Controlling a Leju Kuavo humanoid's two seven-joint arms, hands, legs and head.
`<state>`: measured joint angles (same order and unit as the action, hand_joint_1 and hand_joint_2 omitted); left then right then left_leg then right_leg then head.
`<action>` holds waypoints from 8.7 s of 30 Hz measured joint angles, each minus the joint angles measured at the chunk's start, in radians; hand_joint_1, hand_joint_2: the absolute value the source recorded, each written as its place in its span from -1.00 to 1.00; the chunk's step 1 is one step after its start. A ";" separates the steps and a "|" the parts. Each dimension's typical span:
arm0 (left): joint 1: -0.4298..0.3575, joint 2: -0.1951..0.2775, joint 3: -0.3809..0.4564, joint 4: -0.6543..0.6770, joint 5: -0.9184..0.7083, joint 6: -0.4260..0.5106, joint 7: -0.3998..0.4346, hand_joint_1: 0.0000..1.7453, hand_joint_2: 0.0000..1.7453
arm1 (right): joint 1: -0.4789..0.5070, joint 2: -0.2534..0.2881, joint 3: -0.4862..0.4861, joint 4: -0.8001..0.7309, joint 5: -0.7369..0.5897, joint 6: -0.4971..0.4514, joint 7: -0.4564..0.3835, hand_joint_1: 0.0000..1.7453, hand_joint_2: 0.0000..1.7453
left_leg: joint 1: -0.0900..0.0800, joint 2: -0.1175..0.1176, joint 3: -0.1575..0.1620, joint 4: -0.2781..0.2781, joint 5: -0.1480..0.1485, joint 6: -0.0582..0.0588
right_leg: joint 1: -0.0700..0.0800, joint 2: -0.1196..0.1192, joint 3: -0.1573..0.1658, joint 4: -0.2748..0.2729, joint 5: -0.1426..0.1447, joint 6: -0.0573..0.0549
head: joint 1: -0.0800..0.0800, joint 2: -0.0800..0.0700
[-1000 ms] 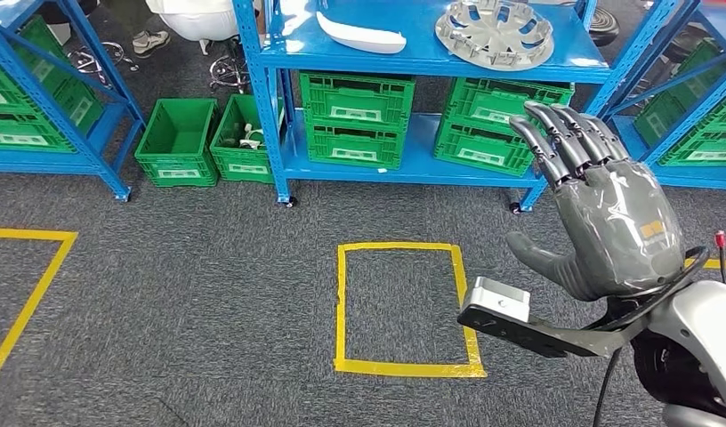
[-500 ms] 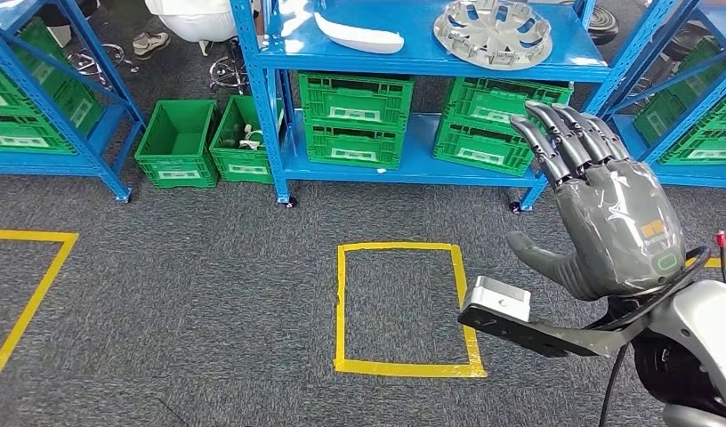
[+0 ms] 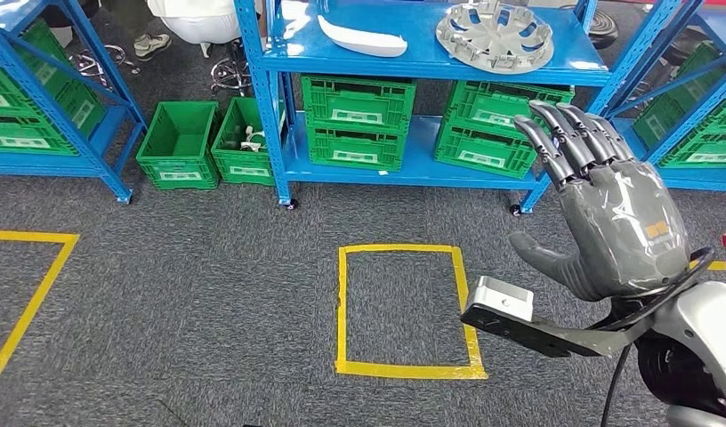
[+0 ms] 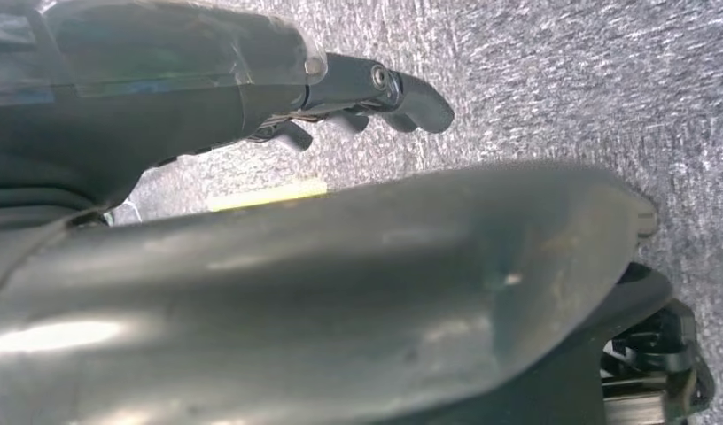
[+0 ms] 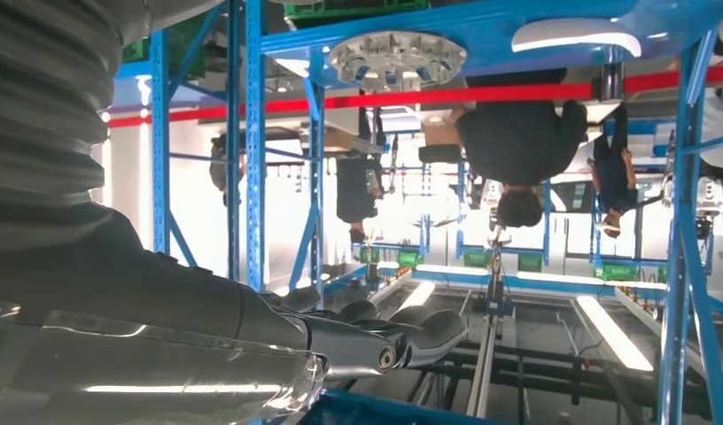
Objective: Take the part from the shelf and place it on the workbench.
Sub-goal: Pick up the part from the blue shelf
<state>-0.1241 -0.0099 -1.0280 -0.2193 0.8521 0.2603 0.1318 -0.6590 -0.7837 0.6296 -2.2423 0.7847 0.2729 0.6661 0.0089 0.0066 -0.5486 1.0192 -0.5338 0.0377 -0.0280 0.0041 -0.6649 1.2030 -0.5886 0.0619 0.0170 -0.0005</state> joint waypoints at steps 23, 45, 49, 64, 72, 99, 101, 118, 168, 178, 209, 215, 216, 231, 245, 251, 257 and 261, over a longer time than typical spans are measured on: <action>0.001 -0.003 -0.017 0.000 -0.005 -0.003 -0.001 -1.00 -1.00 | 0.014 -0.003 -0.005 -0.008 0.002 0.005 0.006 -1.00 1.00 | -0.004 -0.004 -0.085 0.043 0.063 -0.052 | 0.006 -0.002 0.176 -0.201 0.030 -0.033 | -0.011 0.000; -0.006 -0.010 -0.021 0.004 -0.008 -0.005 0.002 -1.00 -1.00 | 0.026 -0.006 -0.010 -0.014 0.006 0.009 0.008 -1.00 1.00 | -0.012 -0.008 -0.010 0.148 -0.083 -0.047 | 0.026 -0.005 0.085 -0.204 0.123 -0.083 | -0.006 0.000; -0.001 -0.007 -0.023 0.005 -0.009 -0.005 0.003 -1.00 -1.00 | 0.029 -0.004 -0.010 -0.014 0.006 0.010 0.008 -1.00 1.00 | -0.001 -0.009 -0.126 0.234 -0.109 -0.064 | 0.021 -0.005 0.121 -0.205 0.091 -0.076 | -0.011 0.000; -0.001 -0.002 -0.023 0.006 -0.009 -0.005 0.003 -1.00 -1.00 | 0.031 -0.002 -0.015 -0.014 0.005 0.011 0.008 -1.00 1.00 | -0.001 -0.005 -0.022 0.012 0.022 -0.008 | 0.014 -0.005 -0.006 0.071 -0.041 -0.015 | -0.003 0.000; -0.002 -0.003 -0.023 0.006 -0.009 -0.005 0.002 -1.00 -1.00 | 0.033 -0.002 -0.016 -0.014 0.006 0.011 0.008 -1.00 1.00 | -0.003 0.000 0.025 0.023 -0.017 -0.051 | 0.018 -0.008 0.068 -0.171 0.105 -0.053 | -0.004 0.000; 0.002 -0.002 -0.031 0.007 -0.021 -0.009 0.012 -1.00 -1.00 | 0.209 0.007 -0.233 0.058 -0.164 -0.095 0.032 -1.00 1.00 | -0.001 -0.017 0.042 -0.012 -0.013 -0.030 | 0.005 -0.008 0.043 -0.158 0.127 -0.013 | -0.002 0.000; 0.001 -0.003 -0.034 0.007 -0.022 -0.010 0.012 -1.00 -1.00 | 0.230 0.007 -0.271 0.075 -0.179 -0.104 0.032 -1.00 1.00 | -0.004 -0.014 0.047 -0.011 -0.022 -0.043 | 0.010 -0.010 0.047 -0.177 0.120 -0.033 | -0.002 0.000; 0.000 -0.002 -0.041 0.007 -0.027 -0.012 0.015 -1.00 -1.00 | 0.297 0.017 -0.417 0.128 -0.193 -0.097 0.032 -1.00 0.00 | -0.016 -0.011 -0.082 0.009 0.074 -0.010 | 0.021 -0.005 0.178 -0.181 0.037 -0.036 | -0.013 0.000; -0.008 -0.011 -0.042 0.007 -0.042 -0.012 0.022 -1.00 -1.00 | 0.378 0.018 -0.546 0.235 -0.216 -0.154 0.032 -1.00 1.00 | -0.014 -0.006 -0.090 0.197 -0.082 -0.053 | 0.019 -0.006 0.084 -0.199 0.118 -0.075 | -0.012 0.000; -0.004 -0.008 -0.042 0.007 -0.042 -0.012 0.022 -1.00 -1.00 | 0.379 0.026 -0.546 0.236 -0.217 -0.154 0.032 -1.00 1.00 | -0.019 -0.004 -0.074 0.003 0.064 -0.026 | 0.020 -0.007 0.133 -0.201 0.068 -0.047 | -0.018 0.000; -0.005 -0.012 -0.045 0.007 -0.048 -0.009 0.016 -1.00 -1.00 | 0.400 0.031 -0.550 0.236 -0.186 -0.134 0.032 -1.00 1.00 | 0.008 0.007 -0.086 0.025 0.069 -0.058 | 0.019 -0.005 0.141 -0.182 0.048 -0.055 | -0.014 0.000; -0.006 -0.004 -0.048 0.007 -0.048 -0.001 0.035 -1.00 -1.00 | 0.402 0.038 -0.526 0.222 -0.138 -0.136 0.032 -1.00 1.00 | 0.006 0.002 -0.085 0.025 0.062 -0.052 | 0.019 -0.010 0.151 -0.196 0.046 -0.046 | -0.008 0.000; -0.006 -0.002 -0.048 0.008 -0.048 0.001 0.035 -1.00 -1.00 | 0.400 0.040 -0.518 0.220 -0.131 -0.137 0.031 -1.00 1.00 | 0.006 0.002 -0.085 0.025 0.062 -0.052 | 0.019 -0.010 0.151 -0.197 0.046 -0.045 | -0.008 0.000; -0.007 0.017 -0.048 0.008 -0.048 0.003 0.035 -1.00 -1.00 | 0.381 0.062 -0.414 0.219 -0.112 -0.145 0.031 -1.00 1.00 | 0.006 0.008 -0.080 0.023 0.061 -0.050 | 0.019 -0.010 0.153 -0.198 0.046 -0.043 | -0.009 0.000; -0.008 0.030 -0.048 0.008 -0.023 0.023 0.025 -1.00 -1.00 | 0.304 0.076 -0.275 0.345 -0.162 -0.179 0.027 -1.00 1.00 | 0.006 0.011 -0.079 0.021 0.061 -0.050 | 0.019 -0.008 0.154 -0.198 0.046 -0.043 | -0.009 0.000; -0.007 0.044 -0.047 0.008 0.033 0.039 0.037 -1.00 -1.00 | 0.245 0.057 -0.244 0.475 -0.205 -0.235 0.030 -1.00 1.00 | 0.006 0.008 -0.078 0.021 0.061 -0.050 | 0.019 -0.009 0.153 -0.198 0.046 -0.043 | -0.009 0.000; -0.004 0.044 -0.047 0.009 0.004 0.019 0.062 -1.00 -1.00 | 0.350 -0.008 -0.346 0.514 -0.226 -0.163 0.032 -1.00 1.00 | 0.006 -0.011 -0.078 0.022 0.061 -0.050 | 0.019 -0.018 0.157 -0.200 0.044 -0.041 | -0.008 0.000; -0.002 0.045 -0.047 0.009 -0.012 0.016 0.052 -1.00 -1.00 | 0.440 -0.036 -0.386 0.518 -0.226 -0.136 0.032 -1.00 1.00 | 0.006 -0.013 -0.078 0.022 0.061 -0.050 | 0.018 -0.020 0.159 -0.200 0.042 -0.040 | -0.008 0.000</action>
<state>-0.1260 0.0347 -1.0746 -0.2103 0.8402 0.2763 0.1843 -0.2190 -0.8199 0.2432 -1.7246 0.5585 0.1372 0.6981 0.0146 -0.0066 -0.6270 1.0408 -0.4728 -0.0120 -0.0098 -0.0155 -0.5056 1.0025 -0.5462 0.0223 0.0086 -0.0004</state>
